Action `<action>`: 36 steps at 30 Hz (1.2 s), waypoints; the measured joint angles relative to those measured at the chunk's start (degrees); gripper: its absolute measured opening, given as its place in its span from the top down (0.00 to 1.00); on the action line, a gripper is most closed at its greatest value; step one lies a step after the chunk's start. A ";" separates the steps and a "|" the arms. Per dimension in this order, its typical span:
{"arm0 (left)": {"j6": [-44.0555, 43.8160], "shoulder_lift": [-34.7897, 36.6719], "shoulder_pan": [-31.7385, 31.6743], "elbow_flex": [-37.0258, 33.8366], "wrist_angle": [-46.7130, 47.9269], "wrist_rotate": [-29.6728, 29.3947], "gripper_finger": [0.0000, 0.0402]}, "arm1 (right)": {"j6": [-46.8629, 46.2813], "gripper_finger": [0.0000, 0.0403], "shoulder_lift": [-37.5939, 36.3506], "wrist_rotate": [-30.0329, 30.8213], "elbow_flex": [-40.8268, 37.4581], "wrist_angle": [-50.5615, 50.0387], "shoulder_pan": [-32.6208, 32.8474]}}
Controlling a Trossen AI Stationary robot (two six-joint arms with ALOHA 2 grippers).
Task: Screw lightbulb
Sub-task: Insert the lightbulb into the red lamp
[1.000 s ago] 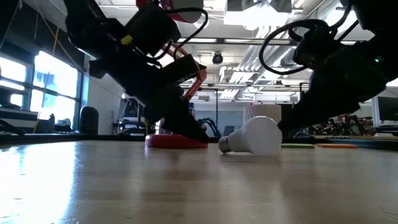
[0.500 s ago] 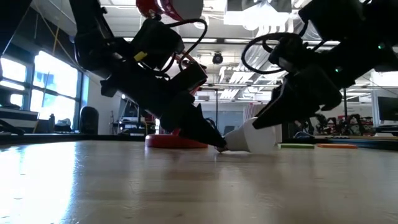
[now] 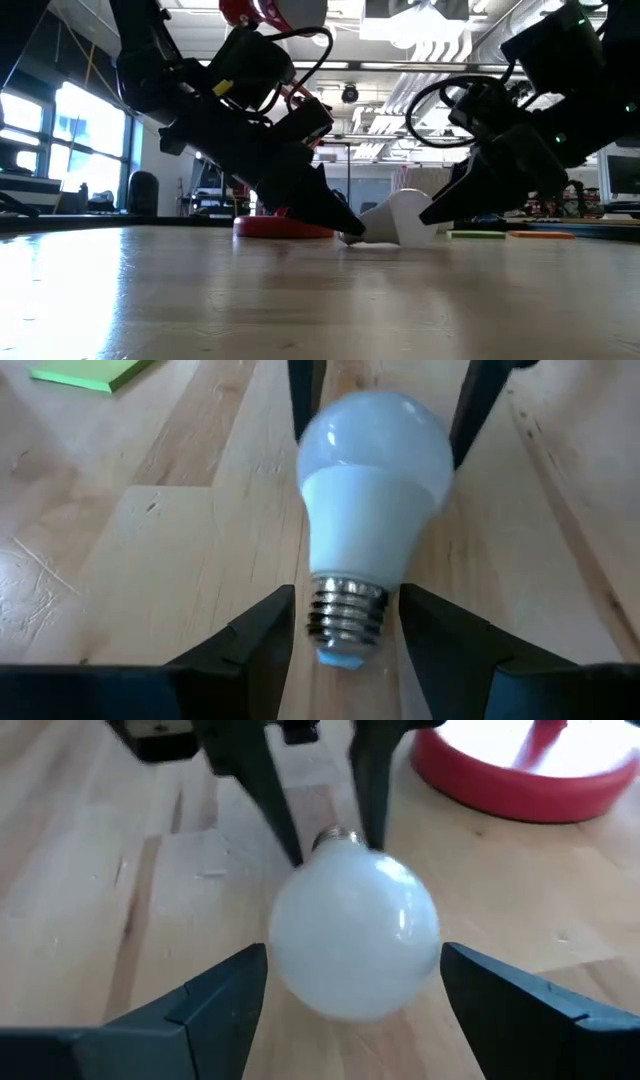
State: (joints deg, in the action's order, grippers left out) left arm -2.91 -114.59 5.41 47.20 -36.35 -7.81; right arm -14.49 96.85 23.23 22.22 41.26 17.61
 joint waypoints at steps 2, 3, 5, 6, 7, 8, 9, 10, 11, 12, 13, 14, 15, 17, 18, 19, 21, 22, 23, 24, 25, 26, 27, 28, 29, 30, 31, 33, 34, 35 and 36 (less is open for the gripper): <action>-0.17 0.00 0.01 0.00 -0.06 0.10 0.56 | 0.43 0.27 2.54 -1.02 0.00 3.94 0.00; -0.47 0.00 0.04 0.00 -0.02 0.11 0.56 | 0.46 0.27 3.77 -1.19 0.00 5.80 0.00; -1.17 0.00 0.07 0.00 0.05 0.20 0.56 | 0.32 0.27 5.82 -0.70 0.04 8.68 -0.01; -1.46 0.00 0.07 0.00 0.14 0.31 0.56 | 0.02 0.27 6.65 -0.34 0.04 9.96 0.01; -1.52 0.00 0.21 0.00 0.20 0.29 0.56 | -0.01 0.27 7.40 -0.16 0.04 11.20 0.02; -1.51 0.00 0.33 0.00 0.21 0.26 0.56 | 0.01 0.27 8.03 -0.18 0.04 12.27 0.00; -1.51 0.00 0.46 0.00 0.24 0.26 0.56 | 0.07 0.27 8.75 -0.19 0.08 13.30 0.02; -1.51 0.00 0.58 0.00 0.23 0.26 0.56 | 0.33 0.27 9.45 -0.34 0.09 14.18 0.04; -1.54 0.00 0.67 0.00 0.21 0.26 0.56 | 0.43 0.27 10.10 -0.33 0.09 15.33 0.04; -1.54 0.00 0.70 0.00 0.25 0.28 0.56 | 0.48 0.27 10.63 -0.33 0.09 16.39 0.04; -1.54 0.00 0.72 0.00 0.37 0.28 0.57 | 0.64 0.27 11.16 -0.33 0.09 17.75 0.02; -1.56 0.00 0.72 0.00 0.46 0.31 0.57 | 0.95 0.28 11.62 -0.29 0.09 19.01 0.02; -1.57 0.00 0.72 0.00 0.51 0.35 0.58 | 1.05 0.29 11.98 -0.22 0.09 19.82 0.02; -1.79 0.07 0.72 0.00 0.65 0.42 0.59 | 1.09 0.32 12.34 -0.23 0.09 20.54 0.02; -2.13 0.07 0.72 0.00 0.65 0.46 0.60 | 1.29 0.33 12.34 -0.25 0.09 20.54 0.02; -2.77 0.08 0.72 0.00 0.69 0.48 0.60 | 1.49 0.35 12.34 -0.25 0.09 20.56 0.04; -4.52 0.60 0.69 0.02 2.00 1.55 0.61 | 1.51 0.38 12.34 -0.59 0.10 20.69 0.03; -5.42 1.15 0.44 0.09 3.48 2.73 0.60 | 1.49 0.39 12.34 -0.88 0.15 20.75 0.03; -6.41 1.76 0.10 0.21 5.49 4.05 0.59 | 1.50 0.41 12.34 -0.91 0.06 20.87 0.04; -7.59 2.49 -0.29 0.20 8.28 5.74 0.58 | 1.28 0.42 12.31 -0.73 -0.31 20.98 0.04; -8.08 3.34 -0.72 0.03 11.26 7.91 0.57 | 0.76 0.42 12.27 -0.38 -0.83 21.00 0.07; -9.16 4.19 -1.04 0.27 13.50 9.56 0.56 | -0.03 0.43 12.27 -0.04 -1.19 21.30 0.11; -10.33 5.19 -1.14 0.20 16.41 10.47 0.56 | -0.78 0.43 12.22 0.36 -1.78 21.61 0.29; -10.89 6.55 -1.12 0.15 19.39 10.56 0.56 | -1.43 0.43 12.04 0.77 -2.51 21.79 0.50; -10.98 7.44 -0.95 0.15 21.80 10.41 0.56 | -1.90 0.44 11.79 1.20 -3.08 22.07 0.78; -11.03 8.53 -0.55 0.00 23.54 9.85 0.56 | -2.41 0.44 11.52 1.76 -3.83 22.59 1.17; -11.17 9.80 -0.03 -0.65 24.82 8.95 0.56 | -2.88 0.44 11.12 2.57 -4.74 23.18 1.68; -12.31 12.42 1.33 -2.94 25.29 6.58 0.56 | -3.85 0.44 10.01 4.29 -6.32 23.96 2.93; -13.33 13.87 2.10 -4.31 25.10 4.94 0.56 | -4.26 0.44 9.16 5.30 -7.05 24.12 3.63; -14.63 15.38 2.87 -5.76 24.90 3.07 0.56 | -4.79 0.44 8.16 6.55 -7.67 24.11 4.31; -16.33 17.09 3.76 -7.42 24.19 1.30 0.56 | -4.96 0.44 7.02 7.35 -8.04 24.33 5.12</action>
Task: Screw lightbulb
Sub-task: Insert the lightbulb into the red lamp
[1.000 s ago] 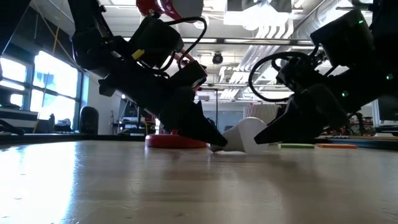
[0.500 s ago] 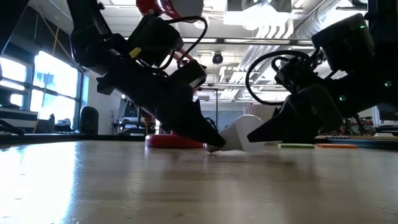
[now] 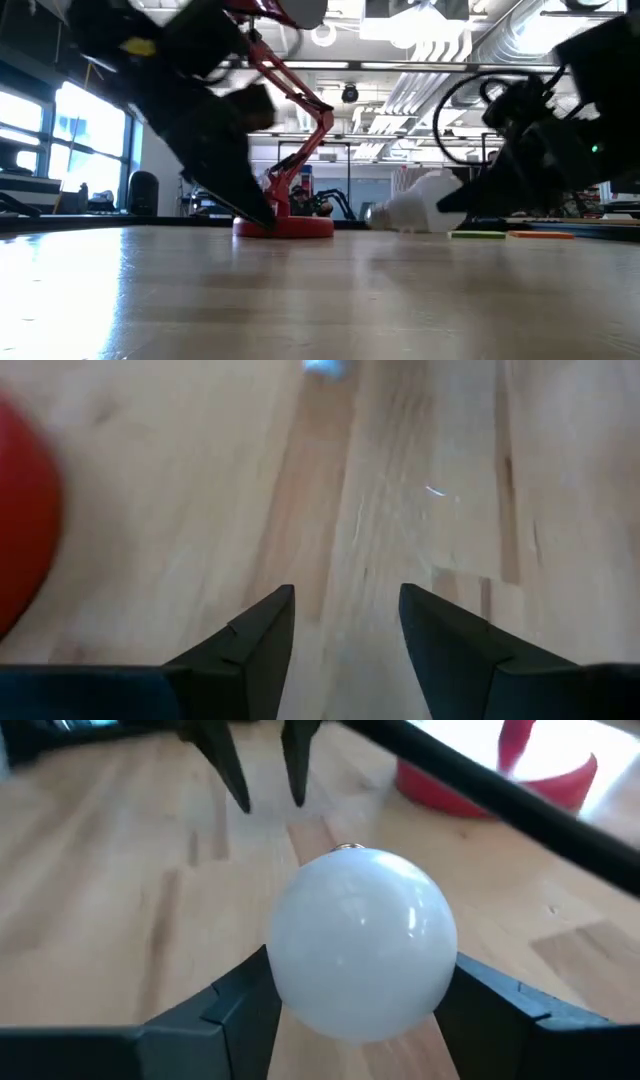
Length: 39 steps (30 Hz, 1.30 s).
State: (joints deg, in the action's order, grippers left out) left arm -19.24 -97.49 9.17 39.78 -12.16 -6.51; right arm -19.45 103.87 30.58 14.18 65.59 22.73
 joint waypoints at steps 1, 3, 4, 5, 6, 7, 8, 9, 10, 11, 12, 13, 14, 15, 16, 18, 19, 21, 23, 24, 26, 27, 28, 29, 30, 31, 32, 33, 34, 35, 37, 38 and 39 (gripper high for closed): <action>-1.76 1.50 0.97 -1.97 -1.11 -1.92 0.56 | -0.02 0.44 -1.07 0.83 -0.38 0.18 0.88; -5.50 3.91 3.35 -6.66 -6.31 -6.14 0.56 | 0.42 0.44 -3.18 1.92 -0.67 -0.07 2.32; -7.10 4.85 4.60 -9.35 -10.06 -8.64 0.56 | 1.08 0.44 -4.32 2.01 -0.57 -0.22 2.95; -8.59 5.72 5.87 -11.99 -14.64 -11.27 0.56 | 1.77 0.44 -5.40 2.19 -0.25 -0.27 3.47; -9.87 6.40 7.21 -14.65 -19.38 -13.93 0.56 | 2.88 0.44 -6.41 2.18 0.17 -0.36 3.94; -11.29 6.75 8.37 -17.47 -24.03 -16.80 0.56 | 3.75 0.44 -7.35 2.26 0.66 -0.86 4.32; -12.60 6.86 9.40 -20.30 -28.31 -19.99 0.56 | 4.74 0.44 -8.34 2.22 1.24 -1.94 4.52; -13.73 6.78 10.23 -23.04 -32.28 -23.24 0.56 | 5.82 0.44 -9.37 2.22 1.80 -3.17 4.69; -14.87 6.74 10.76 -25.61 -36.31 -26.66 0.56 | 6.60 0.44 -10.50 2.24 2.34 -4.65 4.82; -16.19 6.75 10.98 -27.74 -40.30 -30.06 0.56 | 7.54 0.44 -11.67 2.28 2.99 -6.41 4.82; -17.02 6.77 10.90 -29.52 -44.44 -32.84 0.56 | 8.01 0.44 -12.90 2.20 3.55 -8.50 4.82; -16.61 6.78 10.39 -30.94 -48.59 -34.99 0.56 | 8.44 0.44 -14.20 2.22 3.92 -10.60 4.82; -14.38 6.81 9.70 -31.89 -53.10 -36.32 0.56 | 9.18 0.44 -15.71 2.22 4.24 -12.83 4.71; -10.56 7.04 8.78 -32.46 -58.08 -36.63 0.56 | 9.90 0.44 -17.22 2.21 4.51 -14.72 4.58; -6.44 7.35 7.75 -32.69 -63.08 -36.44 0.56 | 10.69 0.44 -18.91 2.19 4.69 -16.31 4.36; 2.73 8.49 5.58 -33.07 -71.45 -34.48 0.56 | 11.92 0.44 -22.67 1.79 4.82 -19.65 3.65; 7.35 9.26 4.33 -33.38 -74.89 -33.21 0.56 | 12.46 0.44 -24.59 1.36 4.83 -21.32 3.10; 14.03 11.93 1.72 -33.74 -77.81 -30.35 0.56 | 13.56 0.44 -29.04 0.62 4.84 -25.49 1.85; 15.92 16.51 -1.21 -34.77 -74.92 -28.99 0.55 | 14.55 0.44 -33.09 0.41 4.94 -28.90 0.45; 15.98 18.47 -3.05 -35.17 -73.48 -28.13 0.54 | 15.31 0.44 -35.20 0.40 4.93 -31.40 -0.26; 15.03 22.67 -7.05 -36.50 -69.50 -24.20 0.52 | 16.66 0.44 -38.63 0.16 4.93 -34.32 -1.98; 14.14 24.66 -9.24 -36.80 -67.58 -21.31 0.50 | 17.07 0.44 -40.11 -0.62 4.93 -35.51 -3.00; 13.07 26.57 -11.49 -36.79 -66.26 -18.27 0.49 | 17.70 0.44 -41.45 -1.74 4.97 -36.47 -4.14; 11.91 28.50 -13.73 -36.69 -64.15 -15.18 0.47 | 18.28 0.44 -42.57 -3.28 4.91 -37.57 -5.42; 11.18 30.24 -15.89 -36.44 -61.45 -12.03 0.46 | 18.65 0.44 -43.16 -5.37 4.89 -37.41 -7.03; 10.59 31.52 -18.03 -35.90 -58.35 -9.32 0.44 | 19.29 0.44 -43.77 -7.93 4.93 -37.46 -8.64; 10.27 32.44 -19.80 -34.83 -55.12 -6.54 0.43 | 19.50 0.44 -44.31 -10.14 4.93 -37.98 -10.32; 10.12 33.34 -21.51 -33.64 -52.16 -3.57 0.41 | 19.75 0.44 -44.41 -12.83 5.01 -37.89 -12.28; 10.10 34.31 -23.09 -32.56 -49.45 -0.70 0.40 | 19.92 0.44 -44.41 -15.08 5.52 -38.83 -14.29; 10.18 34.97 -24.56 -31.28 -47.03 2.16 0.38 | 19.94 0.44 -44.37 -17.07 6.27 -40.44 -16.45; 10.34 36.38 -27.09 -28.94 -42.73 7.76 0.35 | 20.69 0.44 -44.26 -21.17 8.53 -44.89 -20.52; 10.36 37.61 -28.19 -28.22 -40.03 10.36 0.34 | 21.31 0.44 -44.11 -22.99 9.97 -47.07 -22.39; 10.55 38.88 -29.09 -27.33 -37.01 12.48 0.33 | 22.10 0.44 -43.98 -24.45 11.33 -49.06 -23.87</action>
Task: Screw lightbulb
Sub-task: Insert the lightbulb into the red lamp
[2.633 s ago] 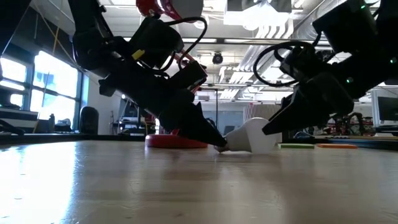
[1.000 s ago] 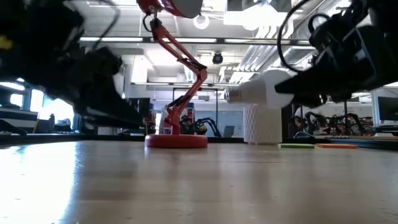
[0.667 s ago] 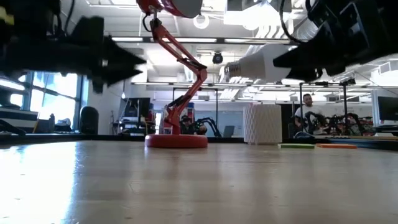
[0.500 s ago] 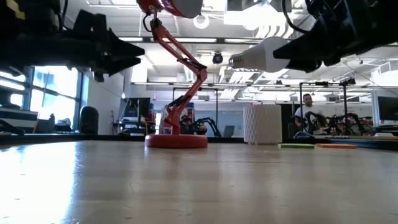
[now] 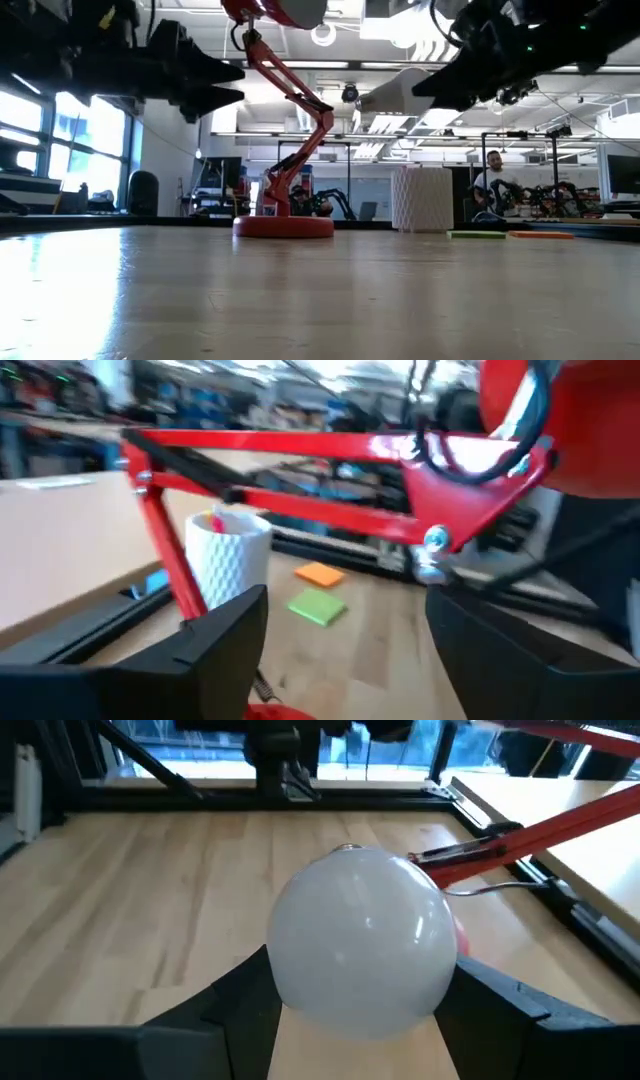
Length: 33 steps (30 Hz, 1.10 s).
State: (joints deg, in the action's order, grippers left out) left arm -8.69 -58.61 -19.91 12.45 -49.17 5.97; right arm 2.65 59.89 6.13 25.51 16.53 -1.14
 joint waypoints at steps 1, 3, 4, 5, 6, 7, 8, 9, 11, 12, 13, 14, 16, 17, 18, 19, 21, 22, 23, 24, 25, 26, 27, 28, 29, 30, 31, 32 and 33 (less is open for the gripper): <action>0.40 1.35 -0.82 1.00 3.34 1.67 0.32 | 1.14 0.44 0.01 -1.29 1.16 -2.16 -1.40; 1.72 5.63 -2.56 2.45 13.83 4.10 0.31 | 4.01 0.44 0.01 -3.43 3.35 -5.30 -3.33; 2.14 7.73 -3.26 3.47 19.82 4.23 0.31 | 5.39 0.44 0.01 -3.89 4.21 -5.92 -3.86; 2.88 9.99 -3.90 4.96 26.19 4.06 0.31 | 6.40 0.44 -0.08 -4.25 4.78 -6.62 -4.24; 3.79 12.39 -4.46 6.56 33.24 3.52 0.31 | 6.97 0.44 -0.15 -4.28 5.15 -7.21 -4.51; 4.75 14.86 -4.97 8.15 40.36 2.50 0.31 | 7.56 0.44 -0.14 -4.28 5.32 -7.25 -4.53; 5.69 16.92 -5.43 9.87 45.70 1.60 0.31 | 7.85 0.44 -0.10 -4.28 5.36 -7.19 -4.51; 6.49 18.43 -5.74 11.58 48.86 1.18 0.31 | 7.97 0.44 -0.10 -4.28 5.36 -7.19 -4.51; 7.52 22.13 -6.06 13.78 51.09 1.71 0.31 | 8.65 0.44 -0.12 -4.28 5.38 -6.79 -4.51; 7.96 23.58 -6.11 14.57 49.90 2.86 0.31 | 9.07 0.44 -0.11 -4.28 5.38 -6.97 -4.51; 8.35 24.75 -6.11 15.06 46.86 3.92 0.31 | 9.41 0.44 -0.10 -4.28 5.38 -7.16 -4.51; 8.40 25.85 -6.11 15.20 43.77 4.75 0.31 | 9.86 0.44 -0.10 -4.30 5.38 -7.06 -4.56; 7.81 26.97 -6.19 15.02 39.66 5.88 0.31 | 10.98 0.44 -0.10 -4.80 5.38 -6.74 -4.87; 6.92 26.99 -6.27 15.10 38.02 6.33 0.31 | 11.29 0.44 -0.10 -5.20 5.38 -6.87 -5.09; 5.67 26.81 -6.42 15.18 37.65 6.72 0.31 | 11.39 0.44 -0.10 -5.87 5.38 -6.86 -5.40; 4.48 26.42 -6.61 15.09 38.11 6.89 0.31 | 11.46 0.44 -0.10 -6.39 5.38 -6.80 -5.71; 2.18 24.46 -7.24 14.97 38.46 7.73 0.30 | 11.79 0.44 -0.10 -7.22 5.38 -6.82 -6.38; 1.42 23.11 -7.69 14.97 38.28 8.83 0.29 | 12.17 0.44 -0.10 -7.85 5.38 -6.84 -6.69; 0.80 21.46 -8.24 14.97 38.02 9.87 0.28 | 12.46 0.44 -0.10 -8.42 5.38 -6.77 -6.96; 0.01 19.63 -8.75 14.97 37.13 11.21 0.27 | 12.75 0.44 -0.10 -8.86 5.38 -6.63 -7.24; -0.44 17.68 -9.31 14.96 35.66 13.04 0.26 | 12.84 0.44 -0.10 -9.23 5.38 -6.46 -7.56; -0.71 15.58 -9.80 14.95 33.60 15.25 0.25 | 12.88 0.44 -0.10 -9.63 5.38 -6.19 -7.91; -0.71 13.61 -10.26 14.95 31.13 17.64 0.24 | 12.88 0.44 -0.10 -10.08 5.38 -5.90 -8.25; -0.65 11.71 -10.63 14.95 28.51 19.95 0.23 | 12.88 0.44 -0.10 -10.77 5.38 -5.85 -8.64; -0.65 9.88 -10.84 14.95 25.70 22.34 0.22 | 12.86 0.44 -0.10 -10.98 5.38 -5.87 -9.01; -0.67 8.28 -10.93 14.95 23.05 24.76 0.21 | 12.83 0.44 -0.10 -11.12 5.38 -6.00 -9.24; -0.70 6.88 -10.90 14.95 20.83 26.52 0.21 | 12.72 0.44 -0.10 -11.14 5.38 -6.10 -9.42; -0.67 5.78 -10.89 14.95 19.14 27.87 0.21 | 12.63 0.44 -0.10 -11.14 5.38 -6.10 -9.53; -0.67 4.93 -10.88 14.95 17.61 29.21 0.21 | 12.53 0.44 -0.10 -11.14 5.38 -6.17 -9.57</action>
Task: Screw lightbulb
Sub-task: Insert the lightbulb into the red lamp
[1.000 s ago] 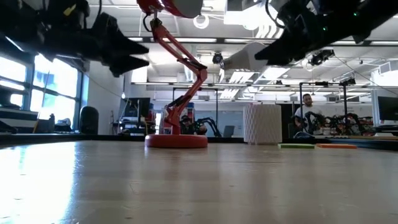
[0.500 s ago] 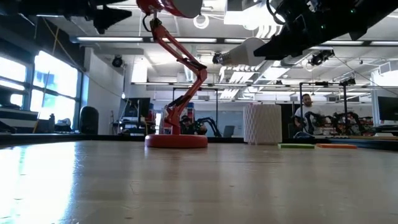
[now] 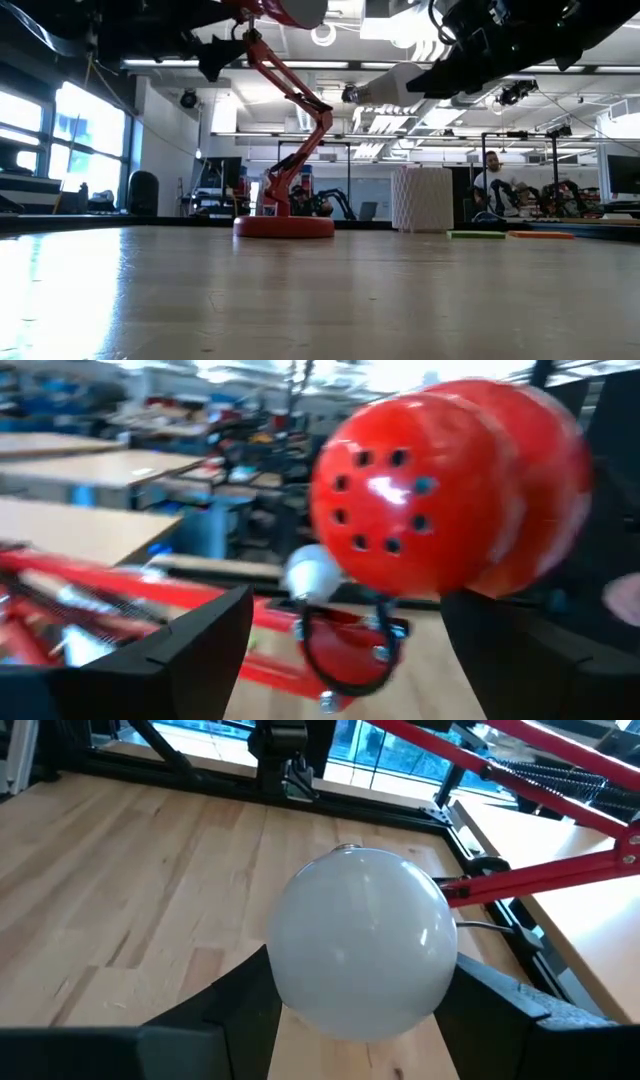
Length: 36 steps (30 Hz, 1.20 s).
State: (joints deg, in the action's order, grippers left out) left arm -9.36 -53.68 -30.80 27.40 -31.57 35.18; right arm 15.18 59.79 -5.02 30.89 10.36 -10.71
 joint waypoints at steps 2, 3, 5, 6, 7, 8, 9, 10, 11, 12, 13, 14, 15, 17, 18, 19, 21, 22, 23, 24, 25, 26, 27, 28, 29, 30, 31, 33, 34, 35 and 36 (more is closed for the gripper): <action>-0.06 -1.13 0.11 0.00 -3.02 2.77 0.20 | -0.51 0.44 0.00 -0.04 0.00 -0.25 -0.01; -0.39 -1.43 0.21 -0.01 -4.60 4.39 0.20 | -0.97 0.44 0.00 -0.07 0.00 -0.28 -0.01; -1.12 -1.46 0.75 -0.45 -8.75 6.03 0.20 | -1.39 0.44 0.00 -0.09 0.00 -0.27 0.00; -1.00 -1.46 1.11 -0.76 -10.41 5.88 0.20 | -1.51 0.44 0.00 -0.07 0.00 -0.27 0.01; -0.77 -1.51 1.46 -0.91 -11.73 4.85 0.20 | -1.66 0.44 0.00 -0.07 0.00 -0.25 0.01; -0.18 -1.66 1.84 -1.04 -12.63 3.65 0.20 | -1.72 0.44 0.00 -0.09 0.00 -0.23 0.03; 0.30 -1.90 2.25 -1.10 -13.55 2.75 0.20 | -1.90 0.44 0.00 -0.09 0.00 -0.10 0.12; 0.45 -2.42 2.54 -1.15 -14.55 2.32 0.20 | -2.29 0.44 0.00 -0.05 0.00 0.18 0.24; 0.45 -3.13 2.73 -1.16 -15.81 2.36 0.20 | -2.62 0.44 0.00 -0.01 0.00 0.48 0.44; 0.42 -3.95 2.88 -1.16 -17.04 2.31 0.20 | -2.72 0.44 0.00 0.00 0.00 0.94 0.64; -0.04 -4.83 2.90 -1.16 -18.64 2.53 0.20 | -2.72 0.44 0.00 0.00 0.00 1.46 0.89; -0.69 -5.77 2.87 -1.16 -20.27 2.86 0.20 | -2.72 0.44 0.00 -0.02 0.13 1.46 1.18; -1.31 -6.91 2.85 -1.16 -22.13 3.29 0.20 | -2.71 0.44 0.00 0.00 0.28 1.46 1.45; -1.97 -8.81 2.87 -1.16 -24.53 4.75 0.20 | -2.71 0.44 0.00 0.00 0.58 1.44 1.90; -1.97 -9.87 2.75 -1.16 -25.59 5.63 0.20 | -2.70 0.44 0.00 0.00 0.82 1.37 1.94; -1.97 -10.74 2.65 -1.16 -25.95 5.91 0.20 | -2.64 0.44 0.00 0.00 0.99 1.22 1.94; -1.91 -12.46 2.62 -1.16 -26.90 5.91 0.20 | -2.38 0.44 0.00 0.02 1.07 0.93 1.91; -1.89 -13.32 2.72 -1.16 -28.32 5.92 0.20 | -2.25 0.44 0.00 0.04 1.07 0.61 1.87; -1.93 -14.09 2.93 -1.16 -29.79 5.91 0.20 | -2.25 0.44 0.00 0.06 1.07 0.34 1.87; -1.95 -14.83 3.10 -1.16 -31.05 5.96 0.20 | -2.21 0.44 0.00 0.09 1.07 0.19 1.87; -1.90 -15.51 3.14 -1.16 -32.09 5.99 0.21 | -2.13 0.44 0.00 0.09 1.07 0.06 1.87; -1.46 -16.03 3.16 -1.16 -32.56 6.01 0.21 | -2.08 0.44 0.00 0.13 1.07 -0.02 1.87; -1.05 -16.50 3.16 -1.16 -32.70 6.01 0.22 | -2.08 0.44 0.00 0.15 1.07 -0.21 1.87; -0.88 -17.03 3.16 -1.15 -32.87 5.92 0.23 | -2.08 0.44 0.00 0.15 1.07 -0.33 1.87; -0.76 -17.54 3.13 -1.11 -33.10 5.78 0.25 | -2.08 0.44 0.00 0.15 1.07 -0.30 1.87; -0.36 -18.06 3.09 -1.07 -33.29 5.63 0.27 | -2.06 0.44 0.00 0.16 1.07 -0.28 1.87; 0.12 -18.48 3.07 -1.05 -33.36 5.39 0.29 | -2.06 0.44 0.00 0.17 1.07 -0.25 1.87; 0.34 -19.18 3.09 -1.01 -33.36 4.55 0.33 | -2.06 0.44 0.00 0.17 1.07 -0.29 1.87; 0.68 -19.65 3.12 -1.01 -33.38 4.34 0.34 | -2.06 0.44 0.00 0.17 1.07 -0.27 1.87; 1.05 -20.01 3.12 -1.01 -33.36 4.30 0.36 | -2.06 0.44 0.00 0.17 1.07 -0.25 1.87; 1.10 -20.36 3.12 -1.01 -33.30 4.26 0.37 | -2.07 0.44 0.00 0.17 1.07 -0.26 1.87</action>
State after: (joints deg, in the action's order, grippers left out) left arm -8.26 -74.04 -27.68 26.39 -64.87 39.44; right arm 13.12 59.79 -4.84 31.97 10.10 -8.84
